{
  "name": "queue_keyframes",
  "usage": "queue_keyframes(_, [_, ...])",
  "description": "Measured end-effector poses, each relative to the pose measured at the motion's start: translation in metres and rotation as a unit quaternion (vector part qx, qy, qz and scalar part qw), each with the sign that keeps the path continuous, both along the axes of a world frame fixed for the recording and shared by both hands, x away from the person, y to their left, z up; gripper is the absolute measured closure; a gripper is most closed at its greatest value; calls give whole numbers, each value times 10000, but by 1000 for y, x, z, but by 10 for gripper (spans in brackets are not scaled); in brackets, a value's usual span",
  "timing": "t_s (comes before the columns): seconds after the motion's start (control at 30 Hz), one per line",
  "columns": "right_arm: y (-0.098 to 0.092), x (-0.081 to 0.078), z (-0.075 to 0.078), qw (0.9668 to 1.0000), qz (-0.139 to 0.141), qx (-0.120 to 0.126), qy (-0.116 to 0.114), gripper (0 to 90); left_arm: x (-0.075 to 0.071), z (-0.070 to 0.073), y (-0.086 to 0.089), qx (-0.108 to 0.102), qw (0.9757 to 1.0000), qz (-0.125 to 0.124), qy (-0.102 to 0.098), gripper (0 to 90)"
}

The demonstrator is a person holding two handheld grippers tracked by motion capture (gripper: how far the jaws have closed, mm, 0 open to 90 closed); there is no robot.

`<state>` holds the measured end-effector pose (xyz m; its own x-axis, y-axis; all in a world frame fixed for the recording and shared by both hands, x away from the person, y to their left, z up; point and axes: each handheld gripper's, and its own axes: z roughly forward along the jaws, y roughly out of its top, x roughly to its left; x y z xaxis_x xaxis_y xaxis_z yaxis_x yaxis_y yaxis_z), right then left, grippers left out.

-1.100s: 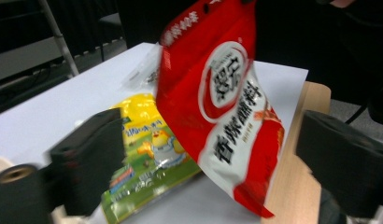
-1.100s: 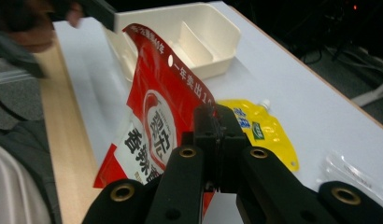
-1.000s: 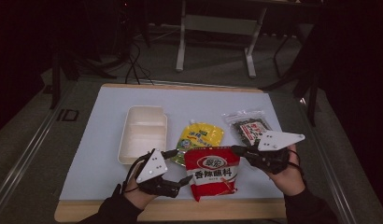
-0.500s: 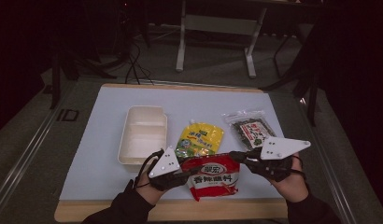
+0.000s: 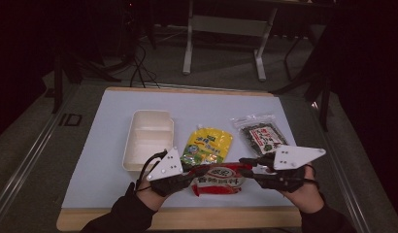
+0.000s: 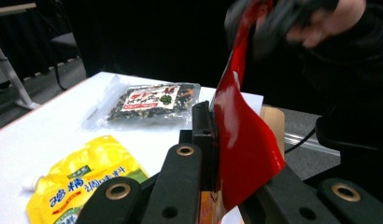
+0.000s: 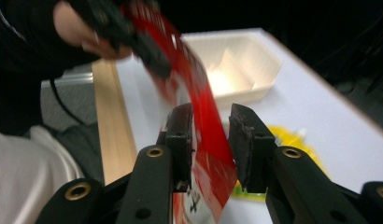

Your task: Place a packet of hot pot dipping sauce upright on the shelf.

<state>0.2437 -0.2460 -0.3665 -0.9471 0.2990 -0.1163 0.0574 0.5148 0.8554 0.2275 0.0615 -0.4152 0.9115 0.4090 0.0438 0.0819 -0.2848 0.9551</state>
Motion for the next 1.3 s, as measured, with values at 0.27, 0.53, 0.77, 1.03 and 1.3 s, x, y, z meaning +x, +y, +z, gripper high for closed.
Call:
queue_keyframes(0.27, [2, 10, -18, 9998, -23, 62, 203, 677, 3, -1, 1, -75, 10000, 40, 50, 900])
queue_keyframes(0.53, [2, 17, -23, 9995, 12, 101, 284, 747, 2, 2, 2, -137, 9999, 47, 15, 900])
queue_keyframes(0.77, [3, 15, -21, 9995, 140, 61, 287, 891, 6, 1, 4, -149, 9998, 35, 101, 900])
queue_keyframes(1.03, [2, 14, -13, 9996, 80, 104, 259, 893, 10, -2, 8, -314, 9993, 102, 188, 615])
queue_keyframes(1.3, [-2, 23, -4, 9997, -122, 122, 160, 893, 6, -12, 19, -586, 9964, 524, 312, 275])
